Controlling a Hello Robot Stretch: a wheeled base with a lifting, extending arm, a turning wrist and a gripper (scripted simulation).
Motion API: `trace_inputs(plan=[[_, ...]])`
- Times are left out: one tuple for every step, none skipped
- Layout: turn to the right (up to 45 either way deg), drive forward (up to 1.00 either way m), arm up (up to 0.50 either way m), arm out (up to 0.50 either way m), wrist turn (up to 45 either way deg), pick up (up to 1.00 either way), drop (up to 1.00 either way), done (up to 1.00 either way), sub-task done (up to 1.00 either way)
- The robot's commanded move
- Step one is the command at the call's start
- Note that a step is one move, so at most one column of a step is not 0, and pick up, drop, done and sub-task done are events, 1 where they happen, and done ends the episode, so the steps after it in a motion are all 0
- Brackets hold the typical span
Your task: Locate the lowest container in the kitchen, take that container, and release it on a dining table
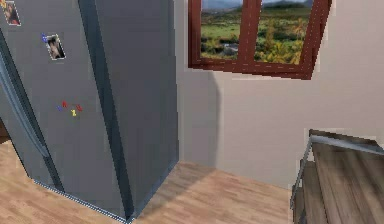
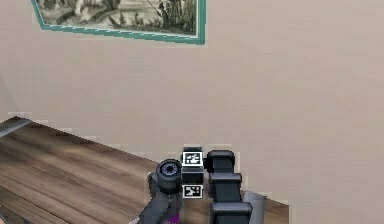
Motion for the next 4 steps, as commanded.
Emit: trace_inputs(plan=[[0.0,0.00,0.00,0.00,45.0,0.00,0.00,0.00,0.00],[0.0,0.00,0.00,0.00,45.0,0.00,0.00,0.00,0.00],[0.0,0.00,0.00,0.00,39.0,0.00,0.00,0.00,0.00],[0.0,0.00,-0.30,0.00,0.0,0.00,0.00,0.00,0.00]])
